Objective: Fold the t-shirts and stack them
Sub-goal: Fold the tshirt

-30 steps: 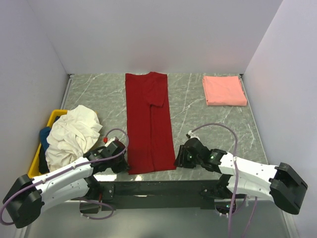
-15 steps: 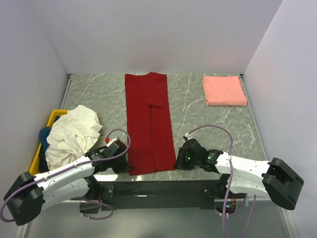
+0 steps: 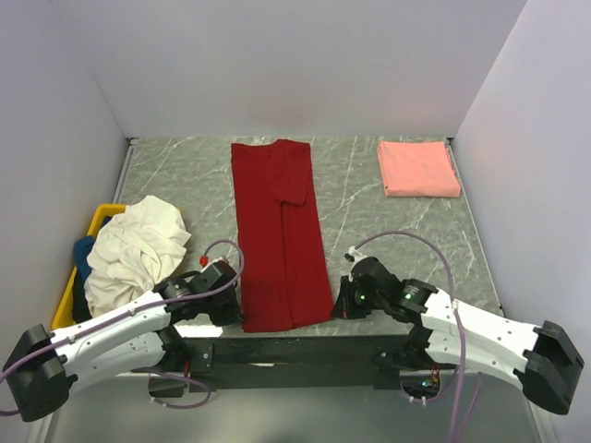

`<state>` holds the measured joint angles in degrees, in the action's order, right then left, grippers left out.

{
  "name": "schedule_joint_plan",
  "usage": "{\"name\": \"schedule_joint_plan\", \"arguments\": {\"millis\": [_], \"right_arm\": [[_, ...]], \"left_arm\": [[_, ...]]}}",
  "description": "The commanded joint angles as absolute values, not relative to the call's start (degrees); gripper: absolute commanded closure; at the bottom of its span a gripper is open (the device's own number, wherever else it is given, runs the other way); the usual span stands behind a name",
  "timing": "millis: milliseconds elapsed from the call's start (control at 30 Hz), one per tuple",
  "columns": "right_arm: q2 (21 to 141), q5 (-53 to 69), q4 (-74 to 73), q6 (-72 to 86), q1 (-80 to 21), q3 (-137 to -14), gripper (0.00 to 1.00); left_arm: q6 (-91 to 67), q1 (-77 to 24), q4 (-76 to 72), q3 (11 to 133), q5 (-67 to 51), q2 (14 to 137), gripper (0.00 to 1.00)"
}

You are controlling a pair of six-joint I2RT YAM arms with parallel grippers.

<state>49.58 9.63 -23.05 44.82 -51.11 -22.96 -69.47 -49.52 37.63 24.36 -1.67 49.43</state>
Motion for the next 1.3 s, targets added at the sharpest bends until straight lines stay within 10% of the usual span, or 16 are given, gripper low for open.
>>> {"name": "schedule_joint_plan", "arguments": {"millis": [0,1267], "right_arm": [[44.8,12.2,-30.8,43.2,-51.2,-25.0,1.00],[98.5,-0.7,-20.8,29.3,-30.9,-74.0,1.00]], "left_arm": [[-69.2,-50.9,42.7,28.3,-2.5,46.8,1.00],[-62.1,-34.0,25.2,62.4,18.0,89.4,0.99]]}}
